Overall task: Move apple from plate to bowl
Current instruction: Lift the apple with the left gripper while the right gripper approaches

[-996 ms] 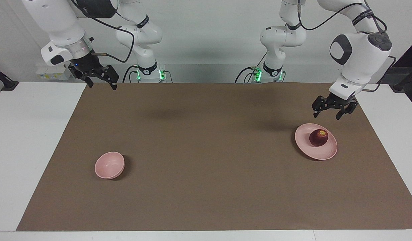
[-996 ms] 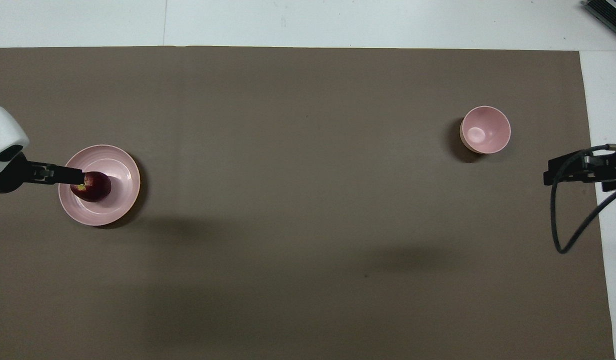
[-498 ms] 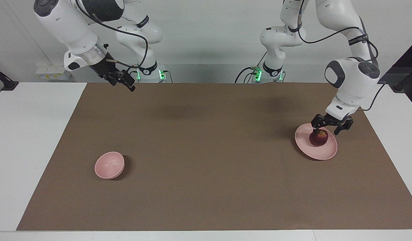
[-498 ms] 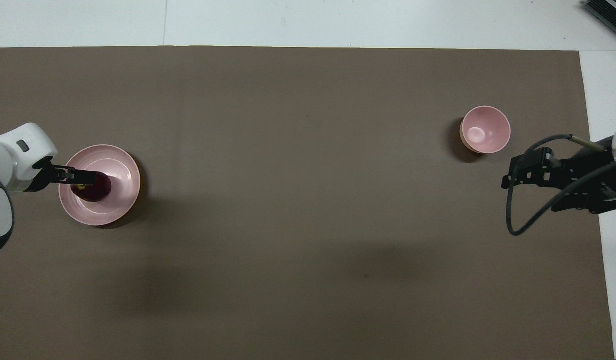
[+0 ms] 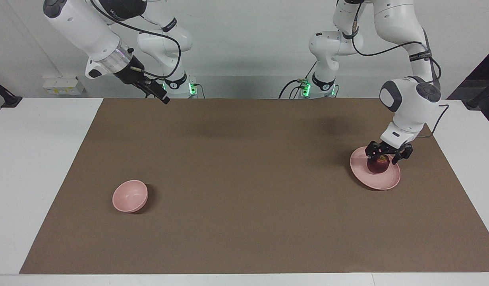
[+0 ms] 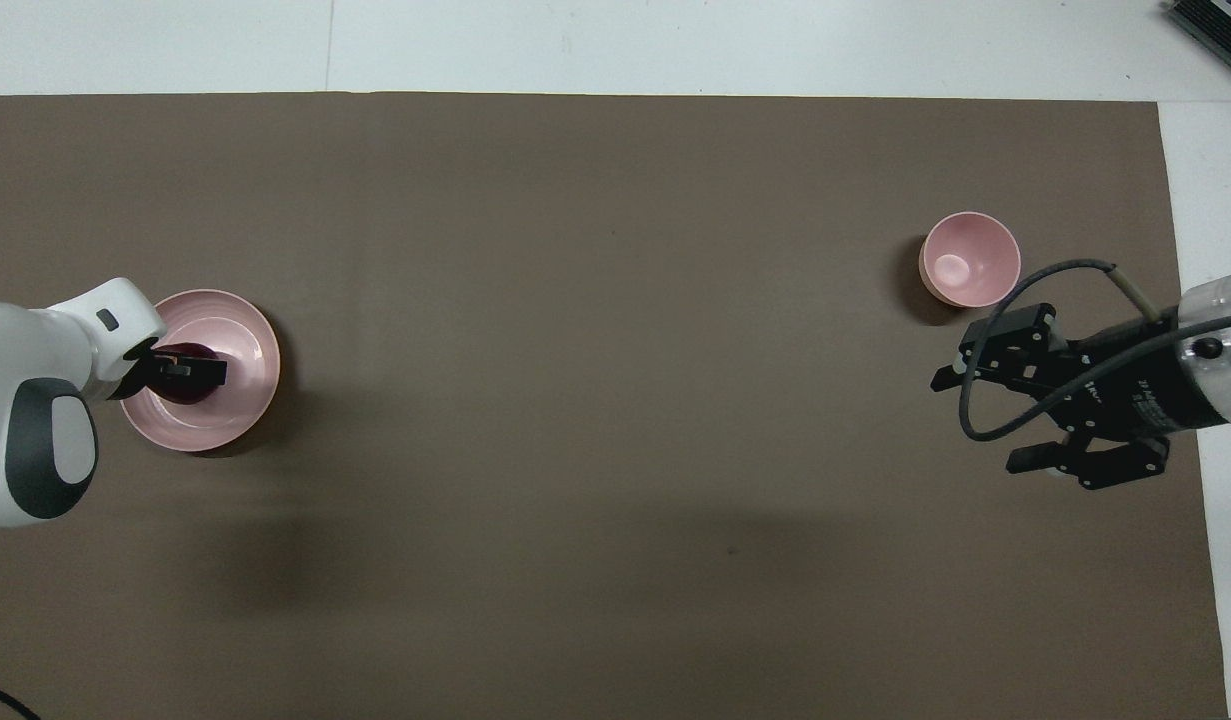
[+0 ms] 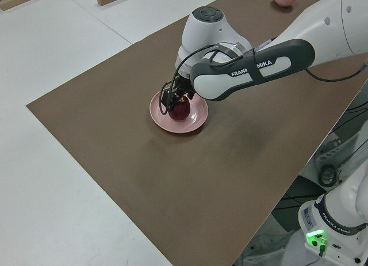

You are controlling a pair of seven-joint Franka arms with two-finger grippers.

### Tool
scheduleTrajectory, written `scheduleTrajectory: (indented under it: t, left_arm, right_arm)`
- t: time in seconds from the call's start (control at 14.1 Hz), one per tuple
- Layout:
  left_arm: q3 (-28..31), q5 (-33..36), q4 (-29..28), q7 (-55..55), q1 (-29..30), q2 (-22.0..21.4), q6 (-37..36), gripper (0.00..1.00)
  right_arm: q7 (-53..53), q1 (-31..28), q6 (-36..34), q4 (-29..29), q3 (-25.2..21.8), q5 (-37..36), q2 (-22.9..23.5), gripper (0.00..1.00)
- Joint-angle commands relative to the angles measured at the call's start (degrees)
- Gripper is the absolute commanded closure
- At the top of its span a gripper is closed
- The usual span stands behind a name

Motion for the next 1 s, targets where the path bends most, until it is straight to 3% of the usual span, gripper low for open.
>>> scheduleTrajectory:
  t: [0.0, 0.14, 0.21, 0.43, 0.5, 0.71, 0.92]
  left_arm:
    - [-0.1, 0.2, -1.6, 1.0, 0.6, -0.5, 1.7, 0.00]
    - [-0.1, 0.3, -1.3, 1.0, 0.9, -0.3, 1.9, 0.23]
    - [-0.1, 0.3, -0.8, 1.0, 0.8, -0.1, 2.1, 0.45]
    - [-0.1, 0.8, 0.7, 1.2, 0.9, 0.9, 3.1, 0.93]
    - [-0.1, 0.8, 2.1, 1.3, 0.9, 1.5, 3.1, 0.99]
    - [-0.2, 0.8, 4.4, 0.6, 0.1, 0.9, 2.1, 1.00]
    - [-1.5, -0.2, 5.5, 0.4, -0.1, -3.9, -6.2, 1.00]
  right_arm:
    - [3.8, 1.2, 4.5, -4.1, 0.1, 3.2, -0.7, 0.00]
    - [8.3, 2.6, 6.1, -4.3, 0.2, 6.2, 0.6, 0.00]
    - [8.9, 2.6, 6.2, -4.4, 0.1, 9.9, 2.3, 0.00]
    - [12.5, 3.8, 8.9, -4.4, 0.2, 15.4, 4.6, 0.00]
    - [14.0, 5.4, 10.2, -4.4, 0.2, 16.3, 5.4, 0.00]
    - [20.5, 10.3, 17.6, -4.9, 0.2, 19.0, 6.1, 0.00]
    - [26.4, 15.9, 26.1, -5.6, 0.2, 23.6, 8.3, 0.00]
